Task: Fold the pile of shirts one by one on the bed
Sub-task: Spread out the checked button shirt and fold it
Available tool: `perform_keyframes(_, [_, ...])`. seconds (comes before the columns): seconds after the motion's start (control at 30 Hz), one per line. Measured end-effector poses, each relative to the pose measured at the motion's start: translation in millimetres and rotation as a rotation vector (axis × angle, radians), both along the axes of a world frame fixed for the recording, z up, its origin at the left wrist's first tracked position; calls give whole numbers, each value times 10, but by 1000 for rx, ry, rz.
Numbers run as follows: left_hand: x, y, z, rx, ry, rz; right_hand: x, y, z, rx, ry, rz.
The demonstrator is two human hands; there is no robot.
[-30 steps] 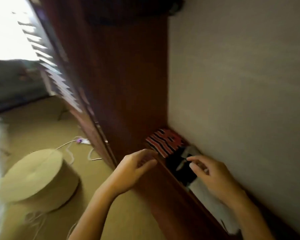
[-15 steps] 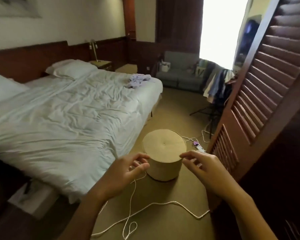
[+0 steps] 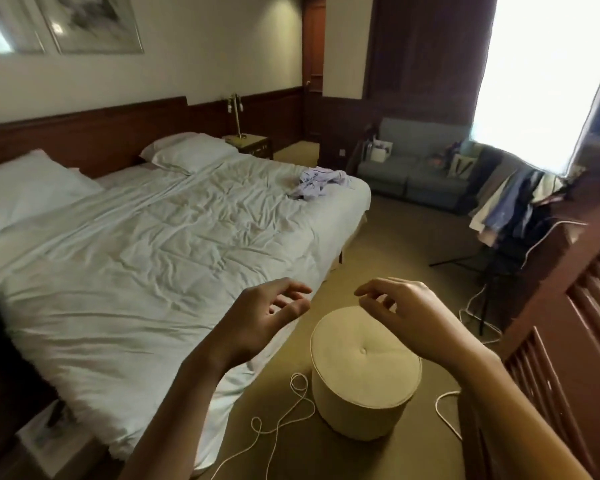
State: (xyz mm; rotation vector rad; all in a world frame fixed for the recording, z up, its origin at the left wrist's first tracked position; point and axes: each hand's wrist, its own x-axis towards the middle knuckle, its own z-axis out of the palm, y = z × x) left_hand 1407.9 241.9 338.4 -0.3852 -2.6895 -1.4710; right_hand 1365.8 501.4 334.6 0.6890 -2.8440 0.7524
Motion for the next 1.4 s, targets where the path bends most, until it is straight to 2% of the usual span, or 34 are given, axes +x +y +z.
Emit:
perform_keyframes(0.37, [-1603,16,83,-50,-54,135,-1832,259,0,-37,-23,70])
perform_keyframes(0.67, [-2989,-346,-201,-39,-97,169,-3325,-42,-320,-50,-68,98])
perform_keyframes(1.1, [-6186,-1757,-467,-28,-137,197,-6513,-1356,-575,-75,-173,83])
perform_keyframes(1.4, [-7976,-2371,-684,-36,-191,206,-8382,-1718,-692,-16,-232,35])
